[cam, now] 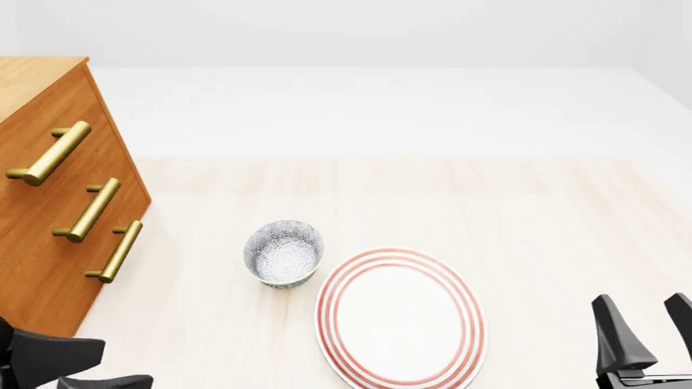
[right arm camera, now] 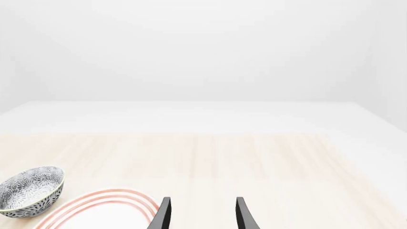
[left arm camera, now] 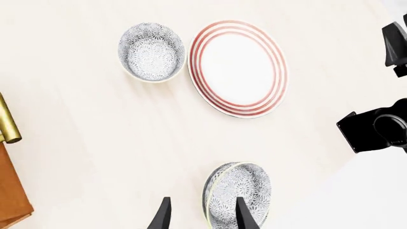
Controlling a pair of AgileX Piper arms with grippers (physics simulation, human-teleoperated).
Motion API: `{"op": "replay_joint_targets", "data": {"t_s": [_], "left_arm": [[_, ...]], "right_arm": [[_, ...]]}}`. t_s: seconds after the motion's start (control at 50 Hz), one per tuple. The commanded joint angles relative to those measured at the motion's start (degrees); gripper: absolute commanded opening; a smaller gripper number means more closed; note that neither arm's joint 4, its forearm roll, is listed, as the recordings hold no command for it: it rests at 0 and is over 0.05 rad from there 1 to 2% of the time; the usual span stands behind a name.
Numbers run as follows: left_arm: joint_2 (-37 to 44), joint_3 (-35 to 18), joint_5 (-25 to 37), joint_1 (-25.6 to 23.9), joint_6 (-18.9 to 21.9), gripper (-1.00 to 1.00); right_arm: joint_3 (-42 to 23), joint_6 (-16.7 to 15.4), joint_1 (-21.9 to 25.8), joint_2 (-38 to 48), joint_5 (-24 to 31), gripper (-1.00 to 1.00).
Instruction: Stack the bowl in the middle on the bowl at the back.
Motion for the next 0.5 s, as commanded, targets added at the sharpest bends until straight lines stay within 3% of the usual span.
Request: {"op": "replay_joint_targets", "data": {"t_s": [0.02, 0.18, 0.5], "left_arm": [[-2.6, -7.5, 5.7, 5.6, 4.5, 1.0], [-3.8, -10.7, 6.6, 8.8, 6.7, 1.0], [-7.5, -11.9, 6.6, 13.1, 7.7, 1.0]], "right_arm": [[-0.1, 0.0, 0.0, 0.0, 0.1, 1.0], [-0.3, 0.1, -0.1, 0.0, 0.3, 1.0], [-2.6, 0.0, 0.3, 0.0, 2.0, 1.0]]}}
